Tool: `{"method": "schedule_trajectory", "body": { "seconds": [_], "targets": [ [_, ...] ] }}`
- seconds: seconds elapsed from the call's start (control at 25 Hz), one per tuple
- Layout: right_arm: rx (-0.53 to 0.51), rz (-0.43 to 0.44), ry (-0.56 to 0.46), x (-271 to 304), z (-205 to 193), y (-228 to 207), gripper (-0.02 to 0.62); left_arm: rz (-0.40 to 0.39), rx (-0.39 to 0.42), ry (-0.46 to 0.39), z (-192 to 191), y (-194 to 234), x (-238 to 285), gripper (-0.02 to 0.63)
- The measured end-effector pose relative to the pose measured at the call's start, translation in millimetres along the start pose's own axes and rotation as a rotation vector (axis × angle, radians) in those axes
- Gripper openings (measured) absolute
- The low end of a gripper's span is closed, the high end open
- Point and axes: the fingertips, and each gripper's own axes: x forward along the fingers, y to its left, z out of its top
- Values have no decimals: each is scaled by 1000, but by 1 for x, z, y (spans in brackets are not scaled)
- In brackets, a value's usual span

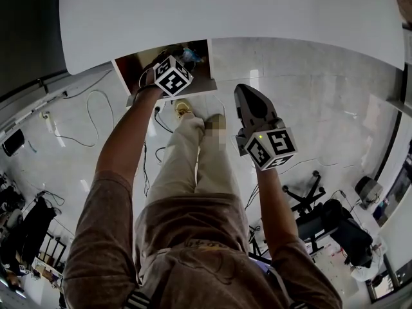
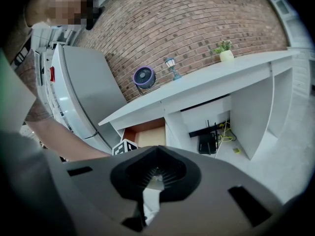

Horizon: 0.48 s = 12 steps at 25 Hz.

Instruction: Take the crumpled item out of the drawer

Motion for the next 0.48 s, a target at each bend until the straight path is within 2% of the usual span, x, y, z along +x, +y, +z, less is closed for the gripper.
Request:
{"method": "schedule_trajectory", "body": {
  "seconds": [0.24, 0.48],
  "targets": [
    [2, -5, 1, -3, -4, -2, -3, -16, 23, 20, -2, -4, 1, 121],
    [7, -12, -6, -7, -3, -7, -3, 9, 29, 24, 0, -3, -6, 89]
  ]
}}
